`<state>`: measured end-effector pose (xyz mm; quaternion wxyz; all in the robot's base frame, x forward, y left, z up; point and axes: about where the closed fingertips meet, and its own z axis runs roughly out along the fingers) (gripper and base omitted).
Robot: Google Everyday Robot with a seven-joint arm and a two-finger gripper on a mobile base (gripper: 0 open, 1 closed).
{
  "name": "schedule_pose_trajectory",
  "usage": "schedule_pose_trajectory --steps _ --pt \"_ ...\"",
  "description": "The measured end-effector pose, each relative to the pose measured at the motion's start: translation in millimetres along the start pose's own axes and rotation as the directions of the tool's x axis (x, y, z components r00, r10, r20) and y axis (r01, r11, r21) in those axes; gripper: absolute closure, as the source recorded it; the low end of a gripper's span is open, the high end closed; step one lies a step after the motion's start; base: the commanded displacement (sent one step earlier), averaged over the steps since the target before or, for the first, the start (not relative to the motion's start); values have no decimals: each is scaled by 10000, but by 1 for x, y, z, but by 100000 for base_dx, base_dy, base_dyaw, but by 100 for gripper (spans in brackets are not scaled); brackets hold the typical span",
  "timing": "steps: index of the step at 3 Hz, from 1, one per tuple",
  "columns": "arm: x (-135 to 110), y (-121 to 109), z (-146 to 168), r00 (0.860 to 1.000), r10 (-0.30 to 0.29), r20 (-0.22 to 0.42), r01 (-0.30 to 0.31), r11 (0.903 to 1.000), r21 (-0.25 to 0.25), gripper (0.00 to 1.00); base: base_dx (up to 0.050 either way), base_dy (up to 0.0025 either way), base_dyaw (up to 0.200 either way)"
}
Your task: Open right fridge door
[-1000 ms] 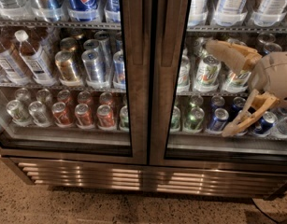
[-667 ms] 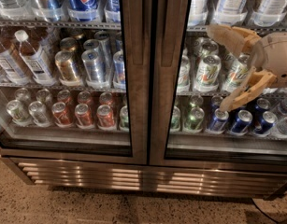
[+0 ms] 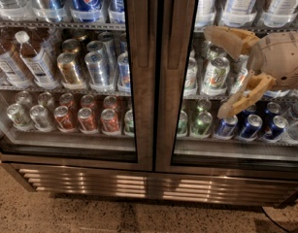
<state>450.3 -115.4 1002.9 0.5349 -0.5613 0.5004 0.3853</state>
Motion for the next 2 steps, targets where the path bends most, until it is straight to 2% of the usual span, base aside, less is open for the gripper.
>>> schedule_pose_trajectory --steps 1,2 --pt "1 4 15 9996 -64 -290 56 9996 -270 0 0 0 0" --pt "1 4 15 9996 -64 -290 56 9996 -270 0 0 0 19799"
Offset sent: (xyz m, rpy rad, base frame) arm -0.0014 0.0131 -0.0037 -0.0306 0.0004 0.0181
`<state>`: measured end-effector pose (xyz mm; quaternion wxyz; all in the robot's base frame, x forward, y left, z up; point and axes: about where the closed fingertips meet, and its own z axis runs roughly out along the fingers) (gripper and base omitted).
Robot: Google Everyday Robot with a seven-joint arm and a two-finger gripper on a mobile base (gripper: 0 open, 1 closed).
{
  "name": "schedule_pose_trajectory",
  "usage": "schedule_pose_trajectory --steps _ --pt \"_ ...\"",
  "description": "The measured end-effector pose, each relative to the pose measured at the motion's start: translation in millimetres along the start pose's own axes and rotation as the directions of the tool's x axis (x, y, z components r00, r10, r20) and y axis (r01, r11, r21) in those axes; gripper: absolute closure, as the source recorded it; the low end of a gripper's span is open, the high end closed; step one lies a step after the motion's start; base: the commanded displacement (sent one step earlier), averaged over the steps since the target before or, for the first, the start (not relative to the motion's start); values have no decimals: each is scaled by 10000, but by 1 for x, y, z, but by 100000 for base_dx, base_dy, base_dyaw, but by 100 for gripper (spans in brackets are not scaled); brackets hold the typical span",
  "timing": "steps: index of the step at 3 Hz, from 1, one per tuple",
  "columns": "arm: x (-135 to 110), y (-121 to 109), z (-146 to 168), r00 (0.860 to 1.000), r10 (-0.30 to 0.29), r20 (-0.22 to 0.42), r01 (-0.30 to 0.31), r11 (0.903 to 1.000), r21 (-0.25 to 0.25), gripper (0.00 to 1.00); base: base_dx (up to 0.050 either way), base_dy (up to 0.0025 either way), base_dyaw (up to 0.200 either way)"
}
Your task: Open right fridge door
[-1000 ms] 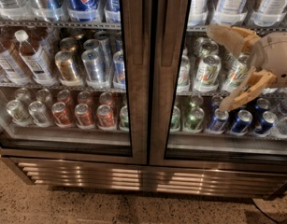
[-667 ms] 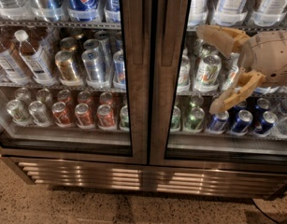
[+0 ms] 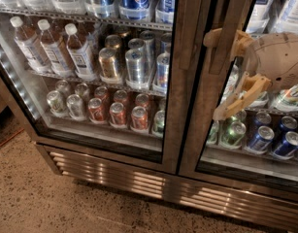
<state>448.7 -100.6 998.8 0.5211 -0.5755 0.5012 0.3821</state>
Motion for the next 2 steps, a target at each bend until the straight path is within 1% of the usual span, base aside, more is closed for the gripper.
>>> schedule_pose_trajectory --steps 1,2 --pt "0 0 0 10000 0 0 0 10000 -1 0 0 0 0" --pt "0 0 0 10000 -1 0 1 10000 -1 19 0 0 0"
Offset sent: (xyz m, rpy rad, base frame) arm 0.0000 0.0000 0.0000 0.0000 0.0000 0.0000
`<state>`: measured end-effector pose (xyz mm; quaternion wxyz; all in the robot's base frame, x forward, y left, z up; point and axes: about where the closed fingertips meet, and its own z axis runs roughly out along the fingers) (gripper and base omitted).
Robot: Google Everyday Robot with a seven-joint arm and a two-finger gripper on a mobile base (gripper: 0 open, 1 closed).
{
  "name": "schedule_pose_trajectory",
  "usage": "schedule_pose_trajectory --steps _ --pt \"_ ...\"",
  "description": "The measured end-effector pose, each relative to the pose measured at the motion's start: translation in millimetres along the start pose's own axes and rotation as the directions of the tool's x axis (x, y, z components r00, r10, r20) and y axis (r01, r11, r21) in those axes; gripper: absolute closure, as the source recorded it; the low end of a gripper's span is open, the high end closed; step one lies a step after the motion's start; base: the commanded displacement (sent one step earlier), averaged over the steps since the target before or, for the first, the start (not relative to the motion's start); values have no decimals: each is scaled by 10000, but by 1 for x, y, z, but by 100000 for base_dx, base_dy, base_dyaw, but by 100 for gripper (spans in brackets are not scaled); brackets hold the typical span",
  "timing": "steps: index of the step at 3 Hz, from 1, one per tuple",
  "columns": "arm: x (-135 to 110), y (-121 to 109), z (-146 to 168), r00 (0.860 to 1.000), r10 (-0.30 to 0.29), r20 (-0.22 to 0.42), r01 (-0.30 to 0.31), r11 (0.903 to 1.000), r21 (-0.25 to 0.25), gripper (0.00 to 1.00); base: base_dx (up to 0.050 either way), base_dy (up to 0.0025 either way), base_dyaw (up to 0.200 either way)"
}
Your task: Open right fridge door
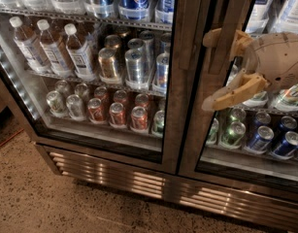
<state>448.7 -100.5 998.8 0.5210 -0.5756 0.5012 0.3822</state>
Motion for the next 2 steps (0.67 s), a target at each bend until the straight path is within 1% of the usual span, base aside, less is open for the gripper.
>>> schedule_pose_trajectory --steps 2 --pt "0 0 0 10000 0 0 0 10000 -1 65 0 0 0"
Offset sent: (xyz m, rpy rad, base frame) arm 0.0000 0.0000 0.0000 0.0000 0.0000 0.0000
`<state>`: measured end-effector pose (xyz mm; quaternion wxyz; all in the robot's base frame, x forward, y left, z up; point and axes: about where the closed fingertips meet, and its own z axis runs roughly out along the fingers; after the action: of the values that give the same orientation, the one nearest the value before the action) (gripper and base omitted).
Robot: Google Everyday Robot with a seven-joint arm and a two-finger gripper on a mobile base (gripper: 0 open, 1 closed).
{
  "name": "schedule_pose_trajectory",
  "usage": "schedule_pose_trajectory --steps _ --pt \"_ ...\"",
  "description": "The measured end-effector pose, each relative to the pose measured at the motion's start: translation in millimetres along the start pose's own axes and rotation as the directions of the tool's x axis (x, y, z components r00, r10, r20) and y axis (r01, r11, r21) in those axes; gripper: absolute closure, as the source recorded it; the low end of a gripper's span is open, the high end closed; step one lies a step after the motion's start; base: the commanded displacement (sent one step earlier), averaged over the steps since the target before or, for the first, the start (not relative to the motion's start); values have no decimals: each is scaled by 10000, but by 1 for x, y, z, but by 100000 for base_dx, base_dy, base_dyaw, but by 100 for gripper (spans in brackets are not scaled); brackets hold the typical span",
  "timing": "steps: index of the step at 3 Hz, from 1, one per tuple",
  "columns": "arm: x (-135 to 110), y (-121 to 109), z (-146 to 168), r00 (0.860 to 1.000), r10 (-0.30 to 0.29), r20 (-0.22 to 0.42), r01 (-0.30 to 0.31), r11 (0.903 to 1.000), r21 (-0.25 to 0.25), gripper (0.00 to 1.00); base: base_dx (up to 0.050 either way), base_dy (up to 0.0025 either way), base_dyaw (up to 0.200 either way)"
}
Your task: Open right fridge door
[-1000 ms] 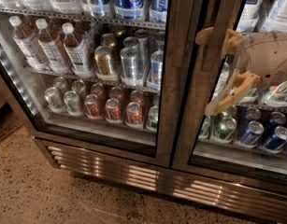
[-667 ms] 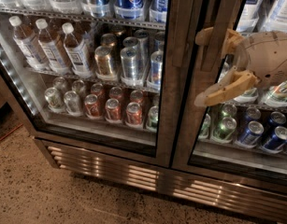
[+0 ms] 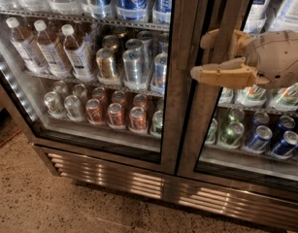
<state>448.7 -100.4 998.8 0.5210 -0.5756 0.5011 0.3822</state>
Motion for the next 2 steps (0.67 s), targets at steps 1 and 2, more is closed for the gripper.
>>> schedule_pose_trajectory --steps 1,2 --pt "0 0 0 10000 0 0 0 10000 0 88 0 0 0" --pt "0 0 0 10000 -1 0 1 10000 -2 100 0 0 0"
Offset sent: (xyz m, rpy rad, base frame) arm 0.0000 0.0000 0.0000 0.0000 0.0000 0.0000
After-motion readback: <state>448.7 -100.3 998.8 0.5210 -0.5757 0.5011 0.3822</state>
